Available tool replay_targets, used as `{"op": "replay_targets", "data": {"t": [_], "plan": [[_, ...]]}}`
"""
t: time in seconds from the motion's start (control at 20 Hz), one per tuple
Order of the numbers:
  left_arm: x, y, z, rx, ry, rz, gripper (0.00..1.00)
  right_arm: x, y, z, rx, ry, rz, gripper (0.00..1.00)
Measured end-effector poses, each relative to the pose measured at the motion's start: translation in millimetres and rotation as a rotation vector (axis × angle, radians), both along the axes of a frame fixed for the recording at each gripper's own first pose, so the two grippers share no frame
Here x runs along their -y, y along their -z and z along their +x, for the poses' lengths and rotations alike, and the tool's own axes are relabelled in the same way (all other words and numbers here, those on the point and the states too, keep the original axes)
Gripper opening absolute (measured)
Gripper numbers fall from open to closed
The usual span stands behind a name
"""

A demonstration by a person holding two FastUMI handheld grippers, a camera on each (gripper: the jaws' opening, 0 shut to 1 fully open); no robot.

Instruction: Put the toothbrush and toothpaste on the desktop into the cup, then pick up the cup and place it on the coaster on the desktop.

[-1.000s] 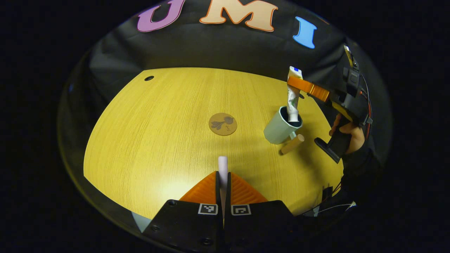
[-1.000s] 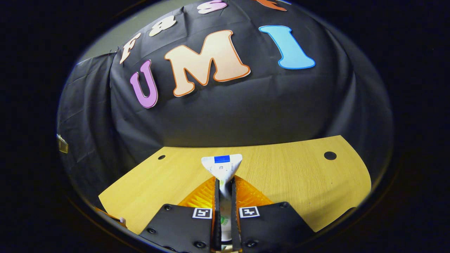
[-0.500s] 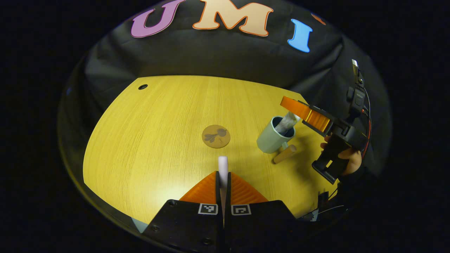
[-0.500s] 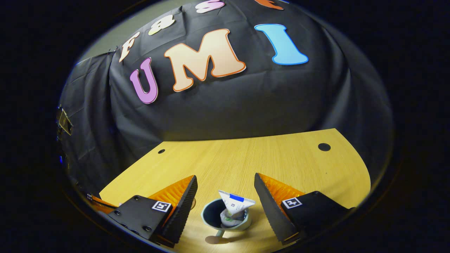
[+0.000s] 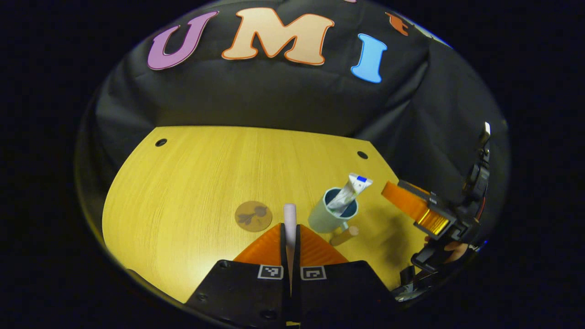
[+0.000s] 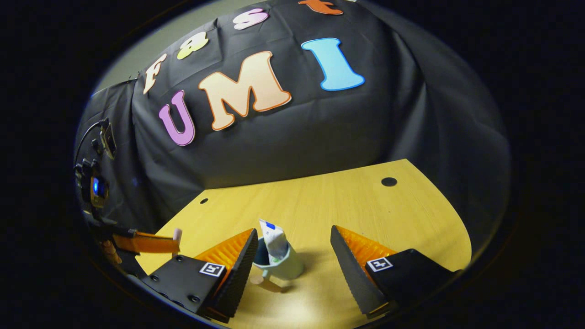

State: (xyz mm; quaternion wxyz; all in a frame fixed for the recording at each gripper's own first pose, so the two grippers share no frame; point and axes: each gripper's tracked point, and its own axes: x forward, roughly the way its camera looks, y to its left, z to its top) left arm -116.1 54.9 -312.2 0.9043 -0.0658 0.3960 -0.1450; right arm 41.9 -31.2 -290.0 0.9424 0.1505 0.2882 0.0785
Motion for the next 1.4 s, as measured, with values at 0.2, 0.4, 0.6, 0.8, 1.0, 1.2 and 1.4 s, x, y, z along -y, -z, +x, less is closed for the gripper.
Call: {"op": "replay_targets", "data": {"t": [0.2, 0.4, 0.6, 0.8, 1.0, 1.2, 1.4], "plan": [[17, -20, 58, 0.093, 0.014, -0.050, 0.00, 21, 0, -25, -0.024, 0.029, -0.013, 0.97], [42, -33, 89, 0.168, -0.023, -0.104, 0.00, 36, -4, -45, -0.031, 0.033, -0.039, 0.97], [70, -36, 116, 0.213, -0.068, -0.198, 0.00, 53, -7, -56, -0.048, 0.061, -0.037, 0.97], [88, -39, 133, 0.256, -0.099, -0.256, 0.00, 73, -5, -65, -0.072, 0.090, -0.048, 0.97], [91, -35, 146, 0.290, -0.114, -0.244, 0.00, 88, -2, -69, -0.092, 0.110, -0.050, 0.97], [92, -14, 145, 0.278, -0.127, -0.222, 0.00, 95, -1, -69, -0.100, 0.116, -0.050, 0.97], [93, -9, 133, 0.264, -0.130, -0.208, 0.00, 92, -3, -65, -0.102, 0.095, -0.046, 0.97]]}}
